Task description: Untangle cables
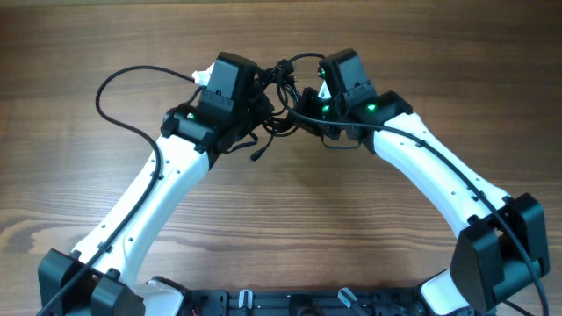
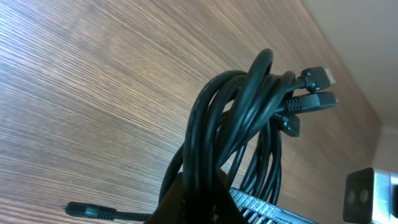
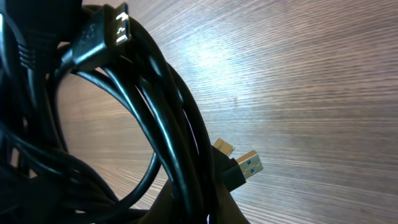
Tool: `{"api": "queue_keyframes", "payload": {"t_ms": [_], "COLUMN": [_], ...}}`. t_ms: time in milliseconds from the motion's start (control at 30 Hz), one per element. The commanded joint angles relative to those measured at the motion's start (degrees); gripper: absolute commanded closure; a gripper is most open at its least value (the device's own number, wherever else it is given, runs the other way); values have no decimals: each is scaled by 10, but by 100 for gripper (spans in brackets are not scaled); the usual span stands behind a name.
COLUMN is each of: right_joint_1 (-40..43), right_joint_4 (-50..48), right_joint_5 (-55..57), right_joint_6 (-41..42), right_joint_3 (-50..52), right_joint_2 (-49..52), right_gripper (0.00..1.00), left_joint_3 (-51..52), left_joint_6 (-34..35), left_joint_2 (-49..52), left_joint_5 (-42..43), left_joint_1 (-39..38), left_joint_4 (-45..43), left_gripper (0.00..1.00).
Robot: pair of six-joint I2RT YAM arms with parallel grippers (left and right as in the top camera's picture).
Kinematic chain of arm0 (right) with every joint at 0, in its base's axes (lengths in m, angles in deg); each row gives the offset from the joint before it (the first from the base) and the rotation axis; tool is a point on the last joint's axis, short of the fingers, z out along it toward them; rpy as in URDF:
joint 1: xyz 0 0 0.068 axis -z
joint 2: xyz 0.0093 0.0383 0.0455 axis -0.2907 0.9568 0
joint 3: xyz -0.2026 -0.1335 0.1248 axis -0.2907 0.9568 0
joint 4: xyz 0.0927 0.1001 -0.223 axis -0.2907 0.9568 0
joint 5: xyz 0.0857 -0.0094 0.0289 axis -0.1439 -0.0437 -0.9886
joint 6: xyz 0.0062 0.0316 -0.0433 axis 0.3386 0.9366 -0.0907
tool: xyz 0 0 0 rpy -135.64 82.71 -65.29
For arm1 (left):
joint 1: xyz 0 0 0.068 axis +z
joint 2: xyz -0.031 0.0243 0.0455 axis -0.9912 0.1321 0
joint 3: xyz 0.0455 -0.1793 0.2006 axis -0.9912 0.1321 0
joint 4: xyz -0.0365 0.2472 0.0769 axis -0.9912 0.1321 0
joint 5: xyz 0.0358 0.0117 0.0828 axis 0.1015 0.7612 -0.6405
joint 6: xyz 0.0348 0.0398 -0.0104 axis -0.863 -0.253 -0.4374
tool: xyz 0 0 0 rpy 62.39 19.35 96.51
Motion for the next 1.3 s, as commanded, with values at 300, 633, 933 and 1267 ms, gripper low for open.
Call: {"api": "queue_keyframes", "payload": {"t_ms": [300, 633, 933, 1267], "right_joint_1": [21, 21, 26, 38], "right_joint_4": [56, 48, 59, 134], "right_joint_5": [33, -20, -27, 81], "right_joint_6": [-160, -265, -292, -260], "right_joint_3": [-2, -3, -3, -3], "right_joint_2": [9, 7, -12, -12], "right_gripper": [96, 96, 96, 96], "left_joint_3": [-7, -7, -6, 8], "left_joint_6": [-63, -352, -466, -455], "left_joint_2": [-51, -51, -40, 72], "left_joint_5": [382, 382, 311, 277], "left_joint_1": [275, 301, 274, 168], "left_joint_4": [-55, 23, 92, 102], "left_gripper": [96, 96, 96, 96]}}
